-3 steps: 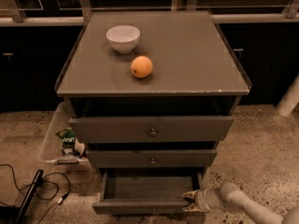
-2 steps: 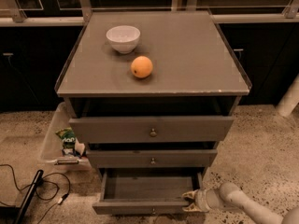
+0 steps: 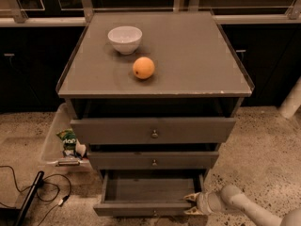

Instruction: Open bottom drawer

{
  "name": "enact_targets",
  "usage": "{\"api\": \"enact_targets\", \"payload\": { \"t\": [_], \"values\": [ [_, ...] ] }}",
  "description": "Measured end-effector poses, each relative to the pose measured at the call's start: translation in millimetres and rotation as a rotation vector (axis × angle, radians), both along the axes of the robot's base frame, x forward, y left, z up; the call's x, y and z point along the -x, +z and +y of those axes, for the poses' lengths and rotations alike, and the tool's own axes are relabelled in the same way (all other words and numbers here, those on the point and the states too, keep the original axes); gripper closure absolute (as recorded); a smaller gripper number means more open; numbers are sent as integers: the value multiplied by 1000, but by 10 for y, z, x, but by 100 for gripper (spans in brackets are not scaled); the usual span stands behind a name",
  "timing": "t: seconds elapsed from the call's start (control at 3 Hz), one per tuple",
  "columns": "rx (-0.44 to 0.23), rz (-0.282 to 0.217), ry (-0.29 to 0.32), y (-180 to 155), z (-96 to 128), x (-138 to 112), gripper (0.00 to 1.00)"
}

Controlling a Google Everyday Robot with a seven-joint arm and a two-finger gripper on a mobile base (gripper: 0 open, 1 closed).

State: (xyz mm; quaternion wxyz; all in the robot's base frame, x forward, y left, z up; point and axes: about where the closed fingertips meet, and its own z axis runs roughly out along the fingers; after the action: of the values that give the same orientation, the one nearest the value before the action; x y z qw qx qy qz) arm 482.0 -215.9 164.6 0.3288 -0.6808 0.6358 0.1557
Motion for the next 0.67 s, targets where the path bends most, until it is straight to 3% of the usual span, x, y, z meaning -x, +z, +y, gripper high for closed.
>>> {"api": "enact_targets", "payload": {
  "t": [0.33,0.67],
  "values": [
    [-30,66,-4,-230,-75,220,24],
    [-30,66,-4,-171,-72,220,47]
  ]
}}
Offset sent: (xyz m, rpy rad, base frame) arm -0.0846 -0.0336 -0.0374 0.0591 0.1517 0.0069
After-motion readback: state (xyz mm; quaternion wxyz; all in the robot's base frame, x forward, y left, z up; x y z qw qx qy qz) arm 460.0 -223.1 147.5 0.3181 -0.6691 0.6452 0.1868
